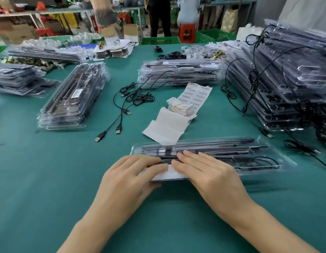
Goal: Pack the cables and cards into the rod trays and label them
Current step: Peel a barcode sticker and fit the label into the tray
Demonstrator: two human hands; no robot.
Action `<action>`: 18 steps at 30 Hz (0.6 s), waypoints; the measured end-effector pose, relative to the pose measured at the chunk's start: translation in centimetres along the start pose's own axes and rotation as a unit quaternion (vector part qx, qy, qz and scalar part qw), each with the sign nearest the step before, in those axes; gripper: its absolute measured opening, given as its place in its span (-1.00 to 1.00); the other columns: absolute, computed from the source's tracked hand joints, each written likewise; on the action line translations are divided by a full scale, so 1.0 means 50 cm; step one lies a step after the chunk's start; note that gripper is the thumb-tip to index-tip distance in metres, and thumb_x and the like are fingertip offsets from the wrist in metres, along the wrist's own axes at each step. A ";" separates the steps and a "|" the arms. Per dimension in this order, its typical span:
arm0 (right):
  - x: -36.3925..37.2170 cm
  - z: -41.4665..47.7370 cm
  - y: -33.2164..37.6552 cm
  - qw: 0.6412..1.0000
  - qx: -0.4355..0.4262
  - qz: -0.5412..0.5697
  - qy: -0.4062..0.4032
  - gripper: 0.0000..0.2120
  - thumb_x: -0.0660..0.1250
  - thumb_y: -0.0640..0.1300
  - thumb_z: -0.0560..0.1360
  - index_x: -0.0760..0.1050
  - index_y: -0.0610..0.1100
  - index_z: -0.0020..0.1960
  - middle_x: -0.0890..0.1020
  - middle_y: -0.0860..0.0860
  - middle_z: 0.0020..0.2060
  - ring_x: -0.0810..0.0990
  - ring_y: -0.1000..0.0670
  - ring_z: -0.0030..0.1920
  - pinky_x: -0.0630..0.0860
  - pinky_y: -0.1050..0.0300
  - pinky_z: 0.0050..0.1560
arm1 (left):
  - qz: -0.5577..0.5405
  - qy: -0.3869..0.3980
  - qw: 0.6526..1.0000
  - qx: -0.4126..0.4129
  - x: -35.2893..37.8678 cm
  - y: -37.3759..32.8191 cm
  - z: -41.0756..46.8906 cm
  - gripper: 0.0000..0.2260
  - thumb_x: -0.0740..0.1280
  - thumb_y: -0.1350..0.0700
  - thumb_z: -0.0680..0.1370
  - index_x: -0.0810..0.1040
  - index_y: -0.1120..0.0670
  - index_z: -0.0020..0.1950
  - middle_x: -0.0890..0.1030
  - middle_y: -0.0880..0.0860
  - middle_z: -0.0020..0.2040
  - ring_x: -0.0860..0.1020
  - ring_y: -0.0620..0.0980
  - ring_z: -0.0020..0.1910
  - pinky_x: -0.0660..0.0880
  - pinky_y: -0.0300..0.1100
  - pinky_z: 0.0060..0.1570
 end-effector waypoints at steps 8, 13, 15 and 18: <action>-0.124 0.139 -0.049 0.974 0.028 -0.008 0.225 -0.68 0.25 0.31 0.50 0.50 0.16 0.12 0.70 0.16 -0.16 0.66 0.01 -0.16 0.56 0.05 -0.13 | -0.292 -0.018 0.942 -0.162 -0.101 0.074 0.061 -0.74 0.60 -0.10 0.33 0.71 -0.08 -0.04 0.74 -0.12 -0.15 0.68 -0.15 -0.25 0.57 -0.30 -0.17; -0.106 0.163 -0.145 0.907 0.143 0.200 0.341 -0.81 0.49 0.16 0.44 0.64 0.12 -0.01 0.71 0.16 -0.23 0.65 0.18 -0.23 0.54 0.22 -0.10 | -0.481 0.099 0.822 -0.290 -0.052 0.134 0.070 -0.65 0.67 -0.04 0.31 0.65 0.02 -0.02 0.74 0.18 -0.19 0.66 0.00 -0.32 0.57 -0.27 -0.29; -0.057 0.141 -0.169 0.895 0.173 0.210 0.353 -0.85 0.49 0.11 0.48 0.66 0.09 0.00 0.71 0.15 -0.21 0.65 0.18 -0.21 0.56 0.19 -0.06 | -0.495 0.142 0.784 -0.346 -0.009 0.147 0.046 -0.62 0.63 0.00 0.33 0.62 0.10 0.04 0.73 0.22 -0.17 0.63 0.04 -0.32 0.54 -0.27 -0.31; 0.014 0.109 -0.174 0.893 0.202 0.222 0.335 -0.87 0.45 0.10 0.52 0.66 0.09 0.02 0.70 0.12 -0.20 0.62 0.18 -0.19 0.50 0.21 -0.09 | -0.454 0.153 0.775 -0.412 0.039 0.168 0.001 -0.59 0.59 -0.05 0.31 0.62 0.03 0.09 0.74 0.15 -0.14 0.63 0.04 -0.29 0.54 -0.16 -0.19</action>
Point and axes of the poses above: each hand's wrist, its own z-axis towards the middle knuckle, its own x-axis out of the palm, y = z × x, the point moved 7 cm from there along z, towards the middle knuckle
